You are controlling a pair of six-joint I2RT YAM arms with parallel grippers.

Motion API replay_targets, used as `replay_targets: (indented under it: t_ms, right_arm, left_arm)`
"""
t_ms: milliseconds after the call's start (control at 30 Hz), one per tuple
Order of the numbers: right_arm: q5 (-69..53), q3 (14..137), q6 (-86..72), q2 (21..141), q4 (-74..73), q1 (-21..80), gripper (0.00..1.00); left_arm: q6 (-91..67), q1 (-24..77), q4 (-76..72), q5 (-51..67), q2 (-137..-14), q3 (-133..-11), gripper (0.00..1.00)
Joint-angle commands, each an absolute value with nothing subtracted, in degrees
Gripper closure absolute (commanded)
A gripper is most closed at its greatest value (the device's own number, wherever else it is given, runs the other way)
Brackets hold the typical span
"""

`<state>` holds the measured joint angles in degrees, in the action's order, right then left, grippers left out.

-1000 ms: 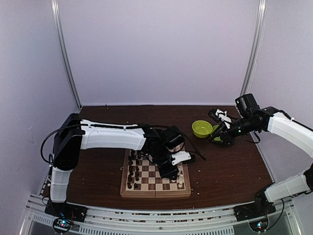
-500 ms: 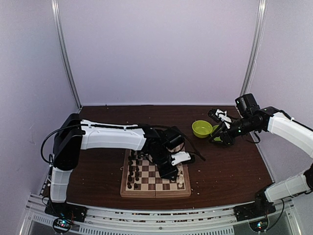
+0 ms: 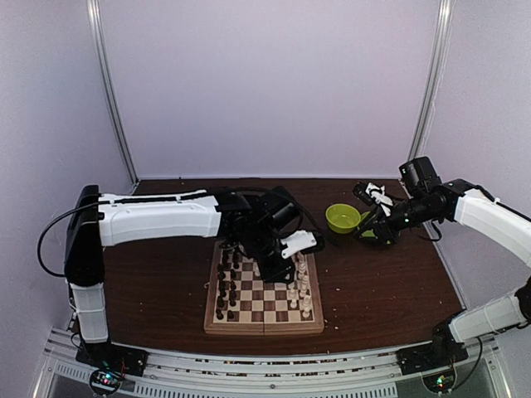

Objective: Set up the chess pieces on the board
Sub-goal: Place the pawn on b2, then pick up the pawn from the chessboard.

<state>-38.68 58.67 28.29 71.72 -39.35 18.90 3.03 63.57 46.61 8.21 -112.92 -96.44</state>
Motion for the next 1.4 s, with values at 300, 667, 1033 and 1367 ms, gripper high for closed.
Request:
replay_targets:
  t_ms: [300,667,1033,1367]
  right_arm:
    - [-37.61,59.57,27.69,70.84,-38.59,18.63,0.59]
    - [-37.81,59.57,27.86,71.10,-38.67,18.63,0.59]
    - [-37.63,59.68,28.23,71.88,-38.93,18.63,0.59]
    - [-37.62,59.76,28.39,72.23,-39.14,18.63,0.59]
  left_arm:
    - [-8.35,53.49,41.10,-6.56,-107.03,-90.58,0.72]
    - [-9.15,53.26,39.07,-1.30,-111.93,-89.33,0.69]
    - [-8.80,53.26,39.20,3.25,-114.97,-88.28,0.69]
    - [-8.21,53.43,40.52,3.78,-115.43,-87.09,0.71]
